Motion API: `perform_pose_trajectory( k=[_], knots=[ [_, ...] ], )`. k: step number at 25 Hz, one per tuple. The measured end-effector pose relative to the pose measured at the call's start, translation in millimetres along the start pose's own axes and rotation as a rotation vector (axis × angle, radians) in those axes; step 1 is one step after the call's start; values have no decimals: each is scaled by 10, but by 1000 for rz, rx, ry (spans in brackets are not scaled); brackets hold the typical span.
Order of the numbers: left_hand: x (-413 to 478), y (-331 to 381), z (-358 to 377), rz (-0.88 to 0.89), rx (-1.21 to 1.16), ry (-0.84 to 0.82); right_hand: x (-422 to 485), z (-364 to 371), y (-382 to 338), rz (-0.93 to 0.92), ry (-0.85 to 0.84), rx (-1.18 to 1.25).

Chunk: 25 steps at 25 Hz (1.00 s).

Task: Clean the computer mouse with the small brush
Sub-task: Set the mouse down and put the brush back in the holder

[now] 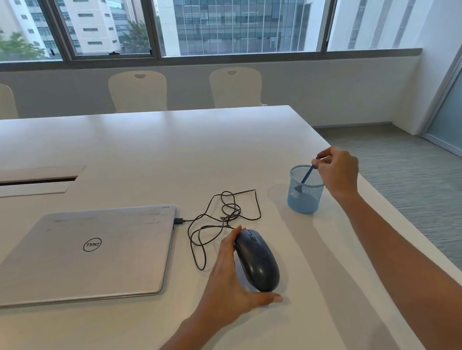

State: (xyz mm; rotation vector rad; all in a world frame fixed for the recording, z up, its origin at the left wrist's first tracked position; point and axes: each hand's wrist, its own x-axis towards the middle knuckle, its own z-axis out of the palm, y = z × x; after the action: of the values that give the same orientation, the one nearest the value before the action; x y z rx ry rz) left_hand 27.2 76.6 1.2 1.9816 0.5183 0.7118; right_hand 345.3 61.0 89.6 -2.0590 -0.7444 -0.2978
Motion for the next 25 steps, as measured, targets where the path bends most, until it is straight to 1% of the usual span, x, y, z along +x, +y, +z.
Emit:
perform_pose_trajectory(
  k=[3, 7, 13, 19, 21, 23, 25],
  knots=[
    [-5, -1, -7, 0, 5, -5, 49, -10, 10, 28, 11, 33],
    [0, -5, -12, 0, -10, -10, 78, -27, 14, 36, 104, 45],
    [2, -13, -20, 1, -13, -10, 19, 116, 116, 13, -16, -75],
    [1, -25, -21, -2, -25, 8, -38, 172, 156, 32, -19, -96],
    [5, -18, -23, -7, -27, 11, -65, 115, 103, -25, 24, -111],
    [10, -15, -18, -13, -30, 9, -169, 39, -13, -86, 81, -52],
    [9, -17, -15, -19, -31, 10, -395, -27, -152, -105, 66, 89]
  ],
)
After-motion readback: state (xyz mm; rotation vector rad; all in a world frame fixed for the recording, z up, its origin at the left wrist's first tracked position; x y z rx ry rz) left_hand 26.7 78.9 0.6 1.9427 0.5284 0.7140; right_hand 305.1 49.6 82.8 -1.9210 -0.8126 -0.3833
